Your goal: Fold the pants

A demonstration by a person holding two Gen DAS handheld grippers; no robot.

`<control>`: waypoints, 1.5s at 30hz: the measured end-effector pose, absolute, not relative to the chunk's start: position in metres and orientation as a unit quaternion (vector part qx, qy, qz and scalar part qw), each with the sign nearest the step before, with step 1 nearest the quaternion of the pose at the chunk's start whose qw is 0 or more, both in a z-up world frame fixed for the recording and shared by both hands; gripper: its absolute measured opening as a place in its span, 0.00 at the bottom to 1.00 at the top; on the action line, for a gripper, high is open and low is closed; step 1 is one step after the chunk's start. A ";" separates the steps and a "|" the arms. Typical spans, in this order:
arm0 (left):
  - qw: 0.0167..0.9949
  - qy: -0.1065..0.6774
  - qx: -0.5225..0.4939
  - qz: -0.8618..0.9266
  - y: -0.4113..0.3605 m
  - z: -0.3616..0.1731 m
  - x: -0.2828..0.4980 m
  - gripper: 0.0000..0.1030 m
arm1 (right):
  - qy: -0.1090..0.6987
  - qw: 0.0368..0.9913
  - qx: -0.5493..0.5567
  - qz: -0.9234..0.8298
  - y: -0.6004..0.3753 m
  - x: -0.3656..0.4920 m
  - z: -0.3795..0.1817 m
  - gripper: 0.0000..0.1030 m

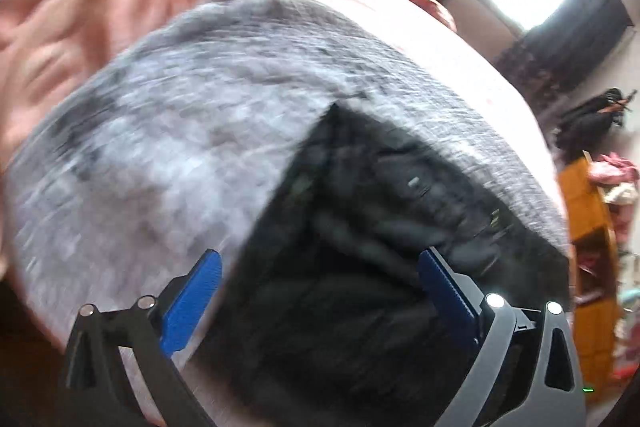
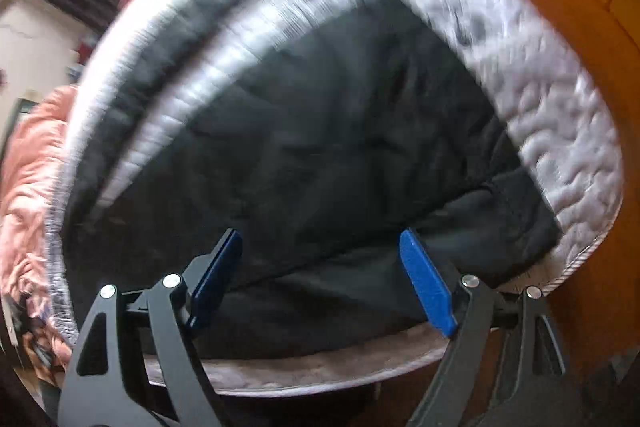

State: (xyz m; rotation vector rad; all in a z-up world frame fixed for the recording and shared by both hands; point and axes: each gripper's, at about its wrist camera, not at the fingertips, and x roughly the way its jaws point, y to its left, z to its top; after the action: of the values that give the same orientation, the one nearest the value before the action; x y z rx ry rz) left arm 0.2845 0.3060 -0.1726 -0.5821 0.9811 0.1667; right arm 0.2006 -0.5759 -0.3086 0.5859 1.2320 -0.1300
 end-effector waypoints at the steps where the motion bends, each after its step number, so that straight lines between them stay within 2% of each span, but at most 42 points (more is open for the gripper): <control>1: 0.837 0.467 -0.274 0.069 0.309 -0.172 0.299 0.96 | 0.573 0.770 0.271 -0.067 -0.580 0.203 -0.309 0.73; 8: 0.814 0.513 -0.270 0.034 0.339 -0.199 0.411 0.96 | 0.528 0.798 0.285 -0.048 -0.594 0.234 -0.255 0.85; 15: 0.787 0.568 -0.241 -0.001 0.333 -0.263 0.475 0.95 | 0.526 0.796 0.299 -0.010 -0.588 0.323 -0.244 0.86; 20: 0.789 0.579 -0.205 -0.023 0.318 -0.277 0.487 0.94 | 0.516 0.804 0.292 0.046 -0.588 0.393 -0.223 0.87; 21: 0.791 0.576 -0.204 -0.029 0.316 -0.276 0.487 0.91 | 0.513 0.808 0.286 0.054 -0.592 0.410 -0.218 0.88; 24: 0.793 0.579 -0.187 -0.027 0.311 -0.276 0.489 0.62 | 0.516 0.812 0.267 0.062 -0.606 0.464 -0.213 0.88; 28: 0.795 0.574 -0.193 -0.021 0.312 -0.274 0.491 0.42 | 0.522 0.815 0.248 0.043 -0.632 0.529 -0.215 0.88; 31: 0.798 0.564 -0.211 -0.013 0.319 -0.273 0.485 0.35 | 0.528 0.811 0.249 0.034 -0.648 0.572 -0.230 0.88; 41: 0.808 0.547 -0.219 0.016 0.319 -0.272 0.478 0.34 | 0.566 0.799 0.197 0.047 -0.628 0.652 -0.283 0.89; 43: 0.811 0.544 -0.216 0.027 0.315 -0.270 0.478 0.34 | 0.570 0.799 0.178 0.062 -0.619 0.653 -0.284 0.68; 44: 0.813 0.542 -0.213 0.032 0.313 -0.268 0.477 0.33 | 0.570 0.800 0.174 0.072 -0.616 0.651 -0.282 0.45; 45: 0.817 0.537 -0.207 0.037 0.311 -0.264 0.476 0.32 | 0.565 0.800 0.183 0.085 -0.616 0.646 -0.278 0.17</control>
State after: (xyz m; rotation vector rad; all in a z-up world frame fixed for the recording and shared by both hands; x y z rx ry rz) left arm 0.4758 0.3111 -0.2639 -0.4409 1.1451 0.0798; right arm 0.6465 -0.6164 -0.2781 0.3916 1.2128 0.1813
